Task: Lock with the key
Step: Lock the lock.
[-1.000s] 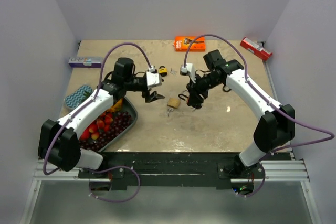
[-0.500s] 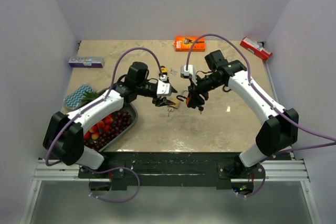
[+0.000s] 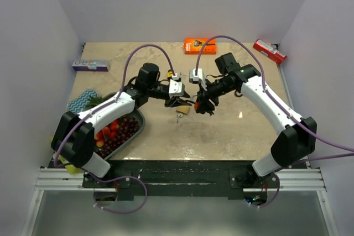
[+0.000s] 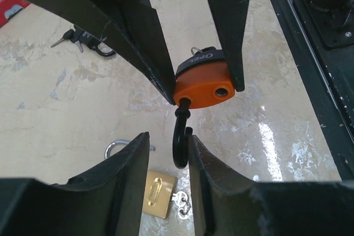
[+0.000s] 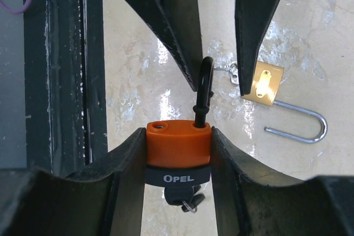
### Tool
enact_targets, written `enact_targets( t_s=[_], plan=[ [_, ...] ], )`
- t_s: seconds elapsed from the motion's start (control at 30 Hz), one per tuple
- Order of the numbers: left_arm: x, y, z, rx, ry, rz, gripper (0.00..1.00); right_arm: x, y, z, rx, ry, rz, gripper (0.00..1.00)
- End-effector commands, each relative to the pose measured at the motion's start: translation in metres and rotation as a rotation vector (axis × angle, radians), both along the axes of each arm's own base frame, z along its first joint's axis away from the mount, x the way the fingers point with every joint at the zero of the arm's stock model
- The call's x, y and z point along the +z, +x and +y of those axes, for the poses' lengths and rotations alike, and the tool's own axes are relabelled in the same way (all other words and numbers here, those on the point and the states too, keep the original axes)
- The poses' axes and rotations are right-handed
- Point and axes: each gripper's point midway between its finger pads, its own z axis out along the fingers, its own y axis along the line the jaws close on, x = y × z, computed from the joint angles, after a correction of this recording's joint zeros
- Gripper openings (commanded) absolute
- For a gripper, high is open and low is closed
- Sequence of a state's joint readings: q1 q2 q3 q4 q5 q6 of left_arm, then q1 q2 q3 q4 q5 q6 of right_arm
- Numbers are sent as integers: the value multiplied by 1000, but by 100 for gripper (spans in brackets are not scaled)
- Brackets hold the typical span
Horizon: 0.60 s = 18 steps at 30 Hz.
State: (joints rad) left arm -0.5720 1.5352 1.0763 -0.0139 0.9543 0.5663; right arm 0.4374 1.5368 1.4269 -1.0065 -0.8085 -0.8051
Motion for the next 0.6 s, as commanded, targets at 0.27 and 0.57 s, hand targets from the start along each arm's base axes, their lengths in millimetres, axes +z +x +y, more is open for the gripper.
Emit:
enact_targets(
  t_s=[0.27, 0.57],
  plan=[
    [28, 7, -16, -18, -70, -49, 9, 38, -2, 13, 44, 107, -92, 0],
    [36, 7, -15, 18, -79, -39, 19, 35, -2, 14, 41, 105, -77, 0]
  ],
)
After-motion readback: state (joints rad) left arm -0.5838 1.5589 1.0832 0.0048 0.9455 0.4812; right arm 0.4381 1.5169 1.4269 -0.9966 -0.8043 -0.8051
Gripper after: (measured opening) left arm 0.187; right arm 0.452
